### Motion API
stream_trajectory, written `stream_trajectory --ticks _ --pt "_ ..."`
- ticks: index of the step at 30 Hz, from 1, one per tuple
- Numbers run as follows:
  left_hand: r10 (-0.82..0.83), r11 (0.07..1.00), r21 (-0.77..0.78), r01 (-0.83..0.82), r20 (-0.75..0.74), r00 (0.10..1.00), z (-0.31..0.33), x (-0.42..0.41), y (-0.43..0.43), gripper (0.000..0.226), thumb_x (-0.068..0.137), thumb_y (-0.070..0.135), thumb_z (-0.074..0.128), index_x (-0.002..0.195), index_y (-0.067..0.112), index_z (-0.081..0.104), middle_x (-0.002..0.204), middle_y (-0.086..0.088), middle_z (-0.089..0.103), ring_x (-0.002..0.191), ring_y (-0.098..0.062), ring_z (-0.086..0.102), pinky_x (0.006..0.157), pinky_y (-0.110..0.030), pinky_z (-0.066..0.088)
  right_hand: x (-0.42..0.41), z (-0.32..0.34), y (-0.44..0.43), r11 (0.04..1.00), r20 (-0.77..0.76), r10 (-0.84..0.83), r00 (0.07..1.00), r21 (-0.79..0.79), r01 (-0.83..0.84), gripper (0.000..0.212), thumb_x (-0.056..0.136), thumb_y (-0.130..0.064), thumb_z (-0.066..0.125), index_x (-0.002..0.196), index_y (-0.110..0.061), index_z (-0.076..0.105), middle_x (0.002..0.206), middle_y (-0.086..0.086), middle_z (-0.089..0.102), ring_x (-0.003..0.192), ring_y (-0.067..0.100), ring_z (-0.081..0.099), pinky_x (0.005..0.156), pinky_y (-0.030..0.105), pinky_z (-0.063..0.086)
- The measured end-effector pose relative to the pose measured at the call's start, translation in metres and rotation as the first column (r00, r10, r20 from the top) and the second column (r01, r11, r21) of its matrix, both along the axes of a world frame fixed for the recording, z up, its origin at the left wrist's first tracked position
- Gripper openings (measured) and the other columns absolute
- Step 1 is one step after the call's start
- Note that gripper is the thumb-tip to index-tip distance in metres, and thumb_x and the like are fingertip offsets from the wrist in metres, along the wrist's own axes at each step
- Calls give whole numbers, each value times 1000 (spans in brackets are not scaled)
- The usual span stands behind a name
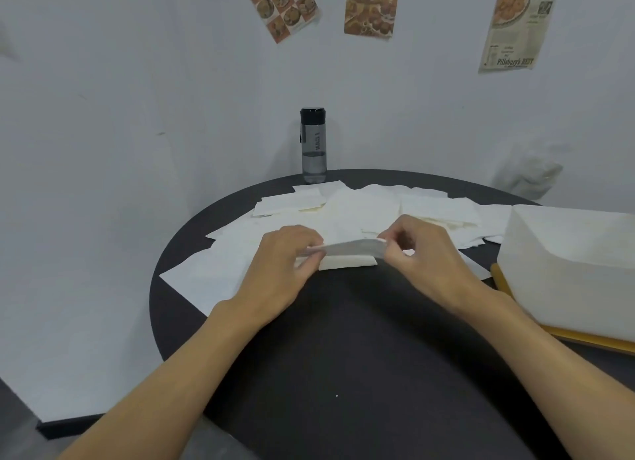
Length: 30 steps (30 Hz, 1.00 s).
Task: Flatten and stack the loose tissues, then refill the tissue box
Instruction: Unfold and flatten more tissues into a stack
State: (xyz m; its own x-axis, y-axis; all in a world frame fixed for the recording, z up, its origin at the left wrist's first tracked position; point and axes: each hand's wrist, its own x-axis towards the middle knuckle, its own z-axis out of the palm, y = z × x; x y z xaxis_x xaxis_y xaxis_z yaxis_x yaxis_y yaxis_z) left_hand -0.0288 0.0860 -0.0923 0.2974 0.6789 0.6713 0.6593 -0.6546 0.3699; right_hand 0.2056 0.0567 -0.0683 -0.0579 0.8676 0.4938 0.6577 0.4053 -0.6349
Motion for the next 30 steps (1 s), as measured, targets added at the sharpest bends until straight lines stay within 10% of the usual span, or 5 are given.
stream_trajectory --ticks 5,14,19,22,30 --pt "-12 980 -182 74 318 948 12 1 -24 9 96 18 66 89 21 72 87 16 70 89 -6 64 76 -14 45 -2 5 -5 983 -335 167 927 -22 -185 13 96 -24 63 107 -23 56 58 -7 51 57 3 45 59 12 37" --pt "19 892 -420 167 404 914 10 -15 -49 28 89 19 74 110 35 63 73 13 70 62 -7 56 66 -18 42 3 -1 -5 858 -161 291 943 -392 -332 26 87 -12 71 107 -26 64 92 8 76 91 31 70 88 43 55" --pt "253 942 -245 -230 65 965 0 -45 -52 18 93 26 66 108 34 62 98 18 64 96 -7 56 89 -22 43 7 -12 -3 857 153 345 926 -455 -244 15 82 -32 77 95 -34 69 69 -18 58 64 0 52 68 22 45" --pt "337 901 -215 -376 -195 921 -5 -60 -52 26 92 34 66 118 31 62 122 11 58 112 -14 53 104 -38 41 6 -15 -3 897 187 322 928 -374 -236 20 82 -32 77 99 -38 67 89 -21 58 81 -2 53 75 14 40" --pt "337 840 -344 -419 -274 901 6 -71 -46 26 94 30 65 119 22 66 114 7 66 109 -16 60 96 -35 48 -1 -20 -6 883 147 386 911 -343 -320 13 83 -26 74 90 -36 70 103 -24 61 99 0 57 82 12 40"
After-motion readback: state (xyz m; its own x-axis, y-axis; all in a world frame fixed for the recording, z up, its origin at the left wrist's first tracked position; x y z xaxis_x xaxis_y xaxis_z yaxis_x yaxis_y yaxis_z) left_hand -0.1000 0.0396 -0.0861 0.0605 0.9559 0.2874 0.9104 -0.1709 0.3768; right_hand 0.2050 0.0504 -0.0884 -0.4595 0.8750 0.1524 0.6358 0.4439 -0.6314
